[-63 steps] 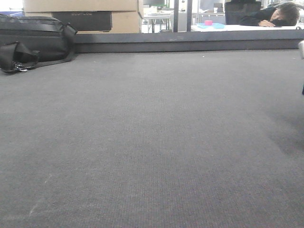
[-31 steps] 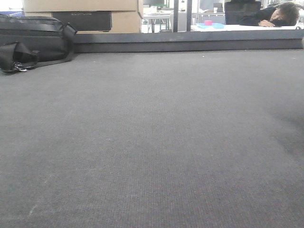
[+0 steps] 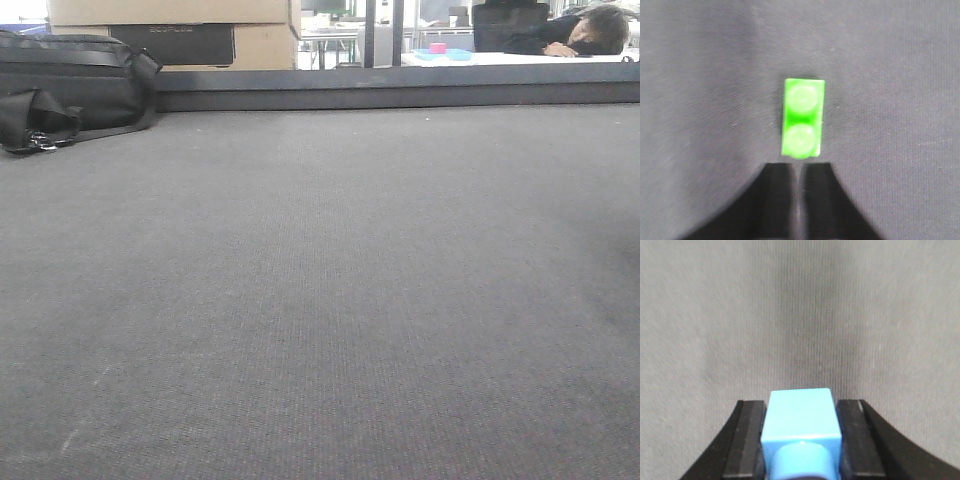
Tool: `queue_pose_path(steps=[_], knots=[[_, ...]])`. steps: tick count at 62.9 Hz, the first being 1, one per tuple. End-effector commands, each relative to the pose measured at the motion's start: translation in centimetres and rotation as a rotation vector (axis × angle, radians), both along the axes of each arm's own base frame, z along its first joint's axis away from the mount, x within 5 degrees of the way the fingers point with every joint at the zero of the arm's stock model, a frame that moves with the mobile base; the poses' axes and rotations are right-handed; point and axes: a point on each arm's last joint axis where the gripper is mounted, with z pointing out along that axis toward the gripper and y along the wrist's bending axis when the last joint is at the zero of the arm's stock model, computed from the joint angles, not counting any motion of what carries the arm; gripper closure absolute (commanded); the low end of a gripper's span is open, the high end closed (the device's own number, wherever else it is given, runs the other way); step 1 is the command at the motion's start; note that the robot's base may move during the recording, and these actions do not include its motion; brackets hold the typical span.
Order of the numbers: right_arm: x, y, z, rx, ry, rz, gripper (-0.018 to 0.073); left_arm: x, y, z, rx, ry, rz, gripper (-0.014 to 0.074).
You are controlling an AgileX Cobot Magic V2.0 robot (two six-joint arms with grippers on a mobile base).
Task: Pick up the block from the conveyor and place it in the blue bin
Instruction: 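Close left gripper on green block and right gripper on blue block, then lift both held blocks up off the conveyor belt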
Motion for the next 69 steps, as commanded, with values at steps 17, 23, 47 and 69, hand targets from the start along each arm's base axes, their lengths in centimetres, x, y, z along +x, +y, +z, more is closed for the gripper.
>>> queue_pose_path(steps=[17,23,47,69], knots=[[0.1,0.7,0.5,0.077,-0.025,-0.014,0.0721,3.6,0.3,-4.8,-0.047,0.092,-0.010,0.0204],[0.0,0.7,0.5,0.079,-0.025,-0.014,0.0721,4.2,0.4,-6.1,-0.052,0.132,-0.019,0.0206],[0.3,0.7,0.6,0.081,-0.054,-0.017,0.0721,5.7,0.7,-9.6,-0.066,0.219,-0.031,0.0383],[0.5,0.7,0.7,0.084,-0.077,-0.018,0.0721,5.6,0.5,-8.2,-0.076,0.157,-0.023,0.0708]])
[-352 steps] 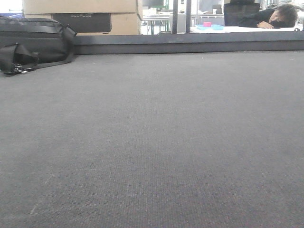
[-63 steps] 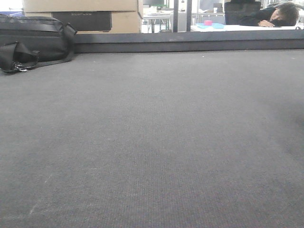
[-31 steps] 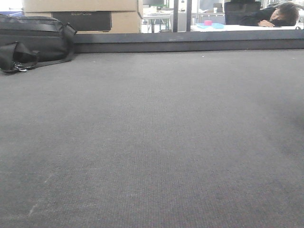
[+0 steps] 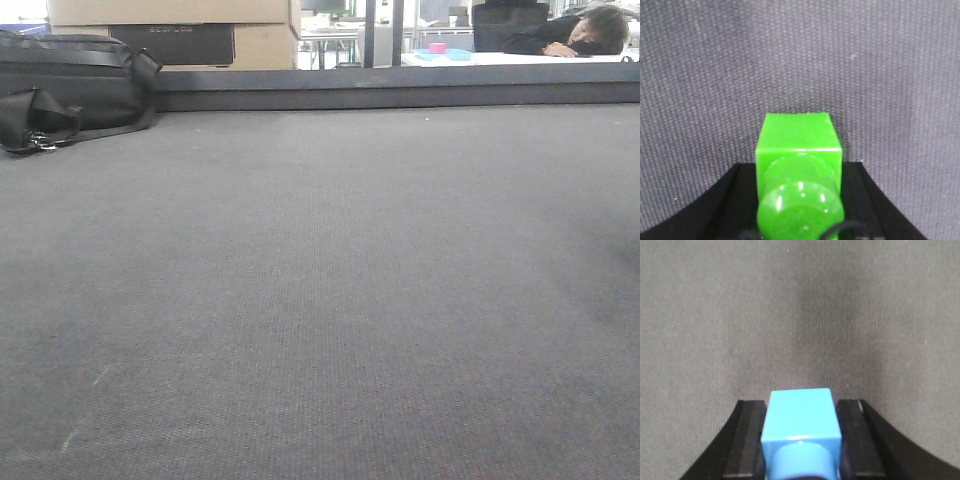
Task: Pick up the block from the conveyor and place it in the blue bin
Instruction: 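Lift both held blocks up off the conveyor belt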
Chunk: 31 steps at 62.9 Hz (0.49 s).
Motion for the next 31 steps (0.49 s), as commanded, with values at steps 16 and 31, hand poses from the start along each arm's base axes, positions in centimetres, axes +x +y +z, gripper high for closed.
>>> queue_pose_path(steps=[16,31], knots=[[-0.8,-0.2,1.4,0.023,-0.244,-0.019,0.0721,-2.9,-2.6,8.8,-0.051,-0.577,0.043,0.0708],[-4.4,-0.9,0.2,0.050,-0.527,-0.058,0.0721,-8.5,-4.4,10.6,-0.065,-1.036,0.081,0.0708]])
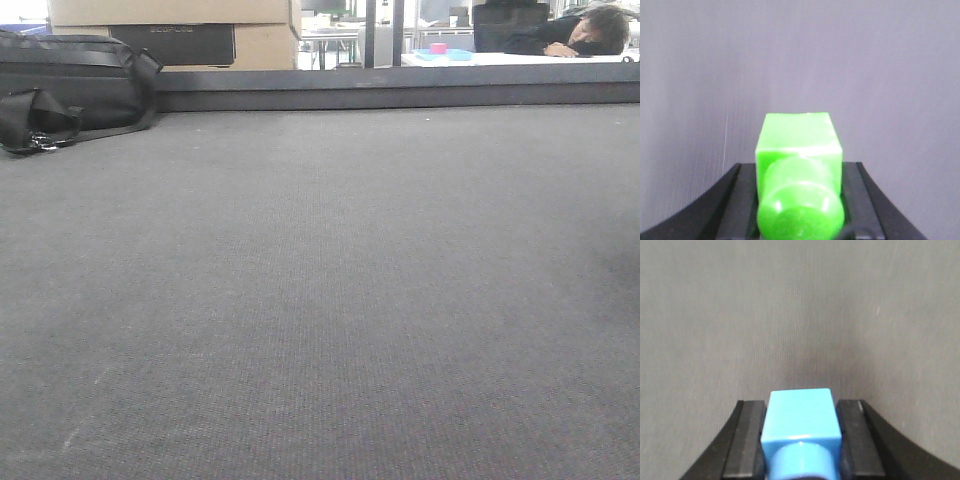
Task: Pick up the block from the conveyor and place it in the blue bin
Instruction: 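Lift both held blocks up off the conveyor belt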
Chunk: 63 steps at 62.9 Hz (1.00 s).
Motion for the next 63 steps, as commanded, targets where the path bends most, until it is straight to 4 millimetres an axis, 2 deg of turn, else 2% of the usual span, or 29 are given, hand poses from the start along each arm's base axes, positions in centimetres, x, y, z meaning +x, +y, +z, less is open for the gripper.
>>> queue_pose_path(steps=[1,7,17,42,54,63], knots=[[-1.6,-0.3,0.2,0.011,-0.171,-0.013,0.0721,-2.3,-0.5,0.4,-0.028,-0.181,0.027,0.0708],[-3.5,-0.7,-0.1,0.017,-0.298,-0.024,0.0721,-4.9,-0.5,-0.2,-0.029,-0.263,0.046,0.0708],[-5.5,-1.2,0.0,0.003,-0.555,-0.032,0.0721,-8.4,-0.7,-1.3,-0.018,-0.333,0.051,0.0708],[-10.9,-1.9,3.0,0.033,-0.816,-0.037,0.0721,-15.9,-1.3,1.7,-0.010,-0.632,0.029,0.0708],[-12.5,-2.1,3.5,0.039,-0.856,-0.036,0.0721,-18.0,-1.5,2.1,-0.002,-0.703,0.018,0.0708],[-13.0,-2.1,4.4,0.037,-0.831,-0.030,0.0721,-18.7,-1.5,2.2,0.001,-0.733,0.016,0.0708]])
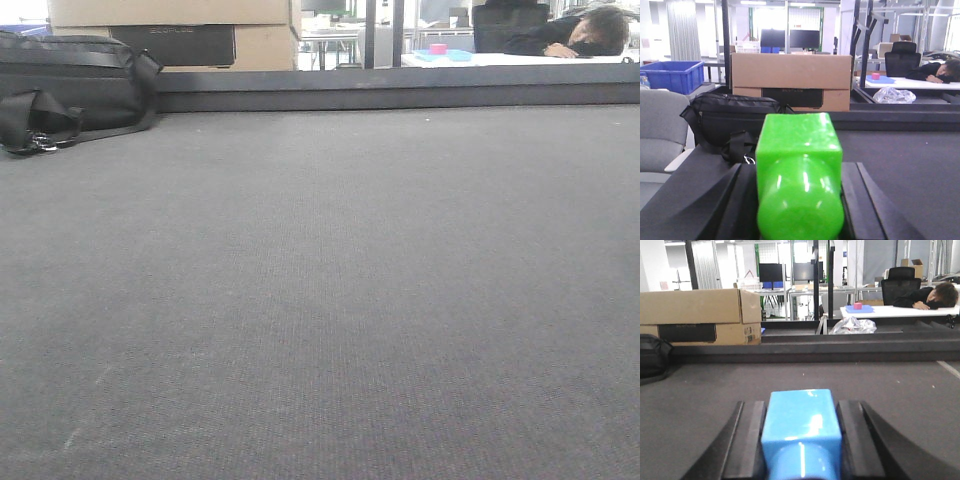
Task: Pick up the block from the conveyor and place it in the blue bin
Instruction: 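Lift both held blocks up off the conveyor belt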
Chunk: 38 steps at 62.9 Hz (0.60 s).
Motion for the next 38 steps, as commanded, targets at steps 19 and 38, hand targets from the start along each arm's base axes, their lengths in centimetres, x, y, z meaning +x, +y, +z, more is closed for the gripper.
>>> queue_pose_path(steps=[19,38], knots=[[-0.72,-0.02,1.24,-0.022,0.052,0.008,0.0721,-0.39,-0.04,0.14,0.004,-0.023,-0.005,0.0708],[-0.72,-0.02,1.24,-0.022,0.052,0.008,0.0721,-0.39,-0.04,0.14,0.004,-0.023,-0.005,0.0708]])
